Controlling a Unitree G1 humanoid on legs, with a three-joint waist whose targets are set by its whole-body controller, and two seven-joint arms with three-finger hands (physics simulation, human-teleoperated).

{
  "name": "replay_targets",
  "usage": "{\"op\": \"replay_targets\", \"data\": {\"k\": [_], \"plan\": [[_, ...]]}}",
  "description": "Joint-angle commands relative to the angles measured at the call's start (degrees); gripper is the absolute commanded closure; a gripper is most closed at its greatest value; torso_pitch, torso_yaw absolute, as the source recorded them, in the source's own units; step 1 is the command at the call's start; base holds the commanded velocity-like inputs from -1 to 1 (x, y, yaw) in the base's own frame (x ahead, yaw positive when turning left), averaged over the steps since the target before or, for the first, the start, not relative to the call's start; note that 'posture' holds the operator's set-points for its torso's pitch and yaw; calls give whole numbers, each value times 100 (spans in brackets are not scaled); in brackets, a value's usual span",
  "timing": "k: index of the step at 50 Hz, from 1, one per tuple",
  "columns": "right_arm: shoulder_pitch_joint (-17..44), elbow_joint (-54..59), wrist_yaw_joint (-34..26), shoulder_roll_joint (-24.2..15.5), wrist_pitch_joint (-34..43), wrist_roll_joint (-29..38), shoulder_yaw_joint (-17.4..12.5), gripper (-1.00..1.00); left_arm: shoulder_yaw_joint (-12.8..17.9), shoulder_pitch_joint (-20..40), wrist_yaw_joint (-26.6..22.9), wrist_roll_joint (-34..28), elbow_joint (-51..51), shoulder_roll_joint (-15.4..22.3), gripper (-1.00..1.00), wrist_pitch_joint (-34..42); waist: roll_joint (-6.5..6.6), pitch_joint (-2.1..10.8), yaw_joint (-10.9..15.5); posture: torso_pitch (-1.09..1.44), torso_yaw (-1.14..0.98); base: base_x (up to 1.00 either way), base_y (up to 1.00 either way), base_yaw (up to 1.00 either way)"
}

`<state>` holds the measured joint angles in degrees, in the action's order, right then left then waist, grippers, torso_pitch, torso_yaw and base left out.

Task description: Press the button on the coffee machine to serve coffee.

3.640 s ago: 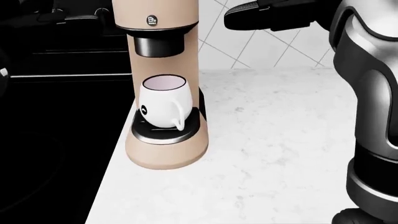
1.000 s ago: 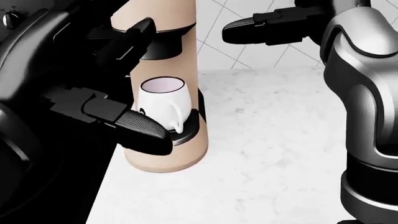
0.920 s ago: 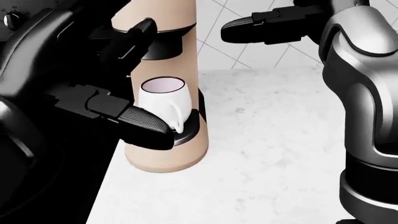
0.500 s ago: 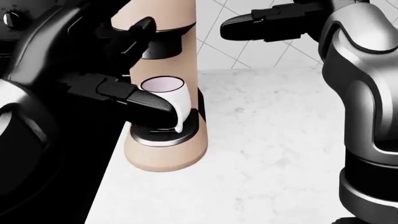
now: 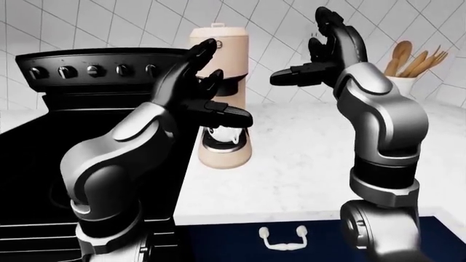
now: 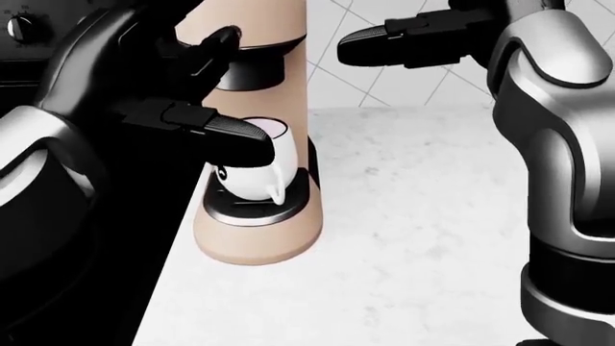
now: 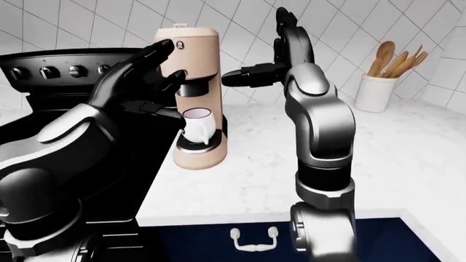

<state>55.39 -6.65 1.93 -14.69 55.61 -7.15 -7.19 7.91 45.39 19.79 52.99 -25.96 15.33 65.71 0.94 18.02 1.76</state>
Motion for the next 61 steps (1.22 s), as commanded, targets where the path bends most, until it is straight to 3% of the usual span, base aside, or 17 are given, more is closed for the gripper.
{"op": "replay_targets", "data": {"k": [1, 61], "plan": [[200, -135, 23, -42, -147, 9, -41, -100, 82, 198, -78, -115, -27, 27, -100, -177, -8, 46, -1, -49, 0, 0, 0, 0], [160, -56, 51, 14, -280, -15, -16, -100, -19, 340, -1112, -1479, 1117, -391, -100, -846, -63, 38, 21, -49, 0, 0, 0, 0]]}}
